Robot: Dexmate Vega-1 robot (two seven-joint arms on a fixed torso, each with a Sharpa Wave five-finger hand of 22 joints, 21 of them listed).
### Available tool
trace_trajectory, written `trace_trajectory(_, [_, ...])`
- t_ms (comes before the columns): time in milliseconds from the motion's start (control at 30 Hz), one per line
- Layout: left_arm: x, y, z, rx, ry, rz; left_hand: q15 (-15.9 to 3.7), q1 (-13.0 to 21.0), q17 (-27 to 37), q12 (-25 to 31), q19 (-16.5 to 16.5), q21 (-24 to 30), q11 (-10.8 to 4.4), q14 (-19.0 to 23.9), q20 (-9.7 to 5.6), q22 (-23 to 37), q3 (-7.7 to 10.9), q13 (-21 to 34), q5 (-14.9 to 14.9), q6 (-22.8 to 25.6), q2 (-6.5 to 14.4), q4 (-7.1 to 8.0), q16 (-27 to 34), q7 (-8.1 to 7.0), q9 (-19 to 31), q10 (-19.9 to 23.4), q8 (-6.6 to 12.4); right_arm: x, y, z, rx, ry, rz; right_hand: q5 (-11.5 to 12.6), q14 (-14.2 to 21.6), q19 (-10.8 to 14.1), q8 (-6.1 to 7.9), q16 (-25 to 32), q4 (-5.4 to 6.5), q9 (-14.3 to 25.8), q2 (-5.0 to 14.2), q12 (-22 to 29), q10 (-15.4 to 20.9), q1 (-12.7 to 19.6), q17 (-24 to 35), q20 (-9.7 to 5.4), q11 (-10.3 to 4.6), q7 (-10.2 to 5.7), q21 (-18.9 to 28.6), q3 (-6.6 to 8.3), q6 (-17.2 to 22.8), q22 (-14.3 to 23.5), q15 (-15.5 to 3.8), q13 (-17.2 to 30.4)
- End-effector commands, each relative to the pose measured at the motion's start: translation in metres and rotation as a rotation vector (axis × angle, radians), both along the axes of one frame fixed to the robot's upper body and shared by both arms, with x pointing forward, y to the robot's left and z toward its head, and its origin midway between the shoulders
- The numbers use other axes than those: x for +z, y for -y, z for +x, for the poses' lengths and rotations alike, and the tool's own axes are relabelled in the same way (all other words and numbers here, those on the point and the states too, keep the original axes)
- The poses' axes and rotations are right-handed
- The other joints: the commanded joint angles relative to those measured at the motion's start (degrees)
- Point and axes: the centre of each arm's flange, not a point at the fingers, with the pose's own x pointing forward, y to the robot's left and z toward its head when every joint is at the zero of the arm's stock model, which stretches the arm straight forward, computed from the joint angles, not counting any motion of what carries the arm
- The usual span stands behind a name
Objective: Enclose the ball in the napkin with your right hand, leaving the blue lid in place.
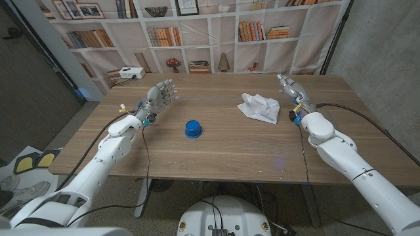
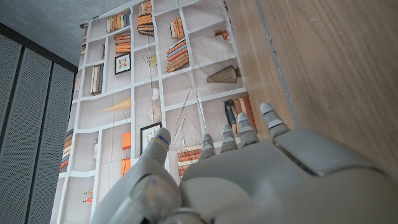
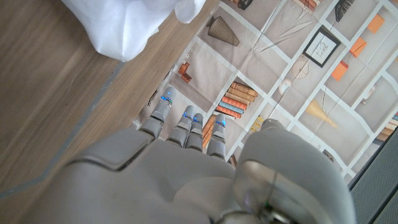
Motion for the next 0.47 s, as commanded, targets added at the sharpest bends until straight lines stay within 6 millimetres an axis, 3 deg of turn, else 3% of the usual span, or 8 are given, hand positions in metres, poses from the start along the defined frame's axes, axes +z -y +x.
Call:
trace_trajectory(33, [-0.006, -0.011, -0.021, -0.001, 0.006, -0.004, 0.18, -0.09, 0.17, -0.28, 0.22, 0.0, -0.03, -0.19, 0.04, 0.18, 0.39, -0.05, -0.13, 0.08, 0.16, 0.04, -0.18, -0.51, 0.2, -0.46, 0.27, -0.018, 0.019, -0.007, -0.001, 0.049, 0.214, -0.16, -2.62, -4.59, 0.52, 0.03, -0.4, -0.02, 0.01, 0.34, -0.41, -1.08, -1.76, -1.14, -0.04, -0.35, -2.7, -0.67, 1.11, -0.09, -0.11, -0.57])
trace_trajectory(100, [-0.009, -0.013, -0.025, -0.002, 0.006, -0.003, 0.17, -0.11, 0.17, -0.25, 0.21, -0.01, -0.1, -0.14, 0.04, 0.18, 0.38, -0.06, -0.13, 0.12, 0.15, 0.05, -0.15, -0.52, 0.2, -0.39, 0.28, -0.024, 0.02, -0.01, -0.018, 0.053, 0.245, -0.11, -4.33, -7.08, 0.54, 0.0, -0.71, -0.09, 0.18, 0.44, -0.54, -1.39, -2.93, -1.76, -0.22, -0.13, -4.3, -0.74, 1.34, -0.12, -0.09, -0.9])
trace_trajectory(167, [-0.013, -0.015, -0.029, 0.001, 0.003, -0.01, 0.21, -0.13, 0.18, -0.27, 0.23, -0.02, -0.08, -0.16, 0.02, 0.18, 0.38, -0.08, -0.14, 0.09, 0.16, 0.07, -0.14, -0.55, 0.2, -0.41, 0.26, -0.028, 0.019, -0.013, -0.04, 0.047, 0.247, -0.08, -5.33, -8.06, 0.66, -0.13, -0.85, -0.11, 0.22, 0.51, -0.51, -1.5, -3.44, -1.97, 0.0, 0.11, -4.96, -0.78, 1.74, -0.13, -0.5, -1.03])
trace_trajectory(467, [-0.03, -0.036, -0.044, 0.024, -0.016, -0.057, 0.28, -0.25, 0.21, -0.27, 0.36, 0.0, -0.13, -0.03, 0.04, 0.18, 0.35, -0.12, -0.14, 0.09, 0.18, 0.16, -0.06, -0.43, 0.2, -0.36, 0.25, -0.034, -0.004, -0.019, 0.018, 0.084, 0.278, -0.02, -5.52, -5.65, 0.59, 0.26, -1.22, -0.15, 0.43, 0.75, -0.06, -1.54, -4.59, -0.95, -0.17, 0.41, -4.64, -0.72, 1.78, -0.1, -0.71, -1.26])
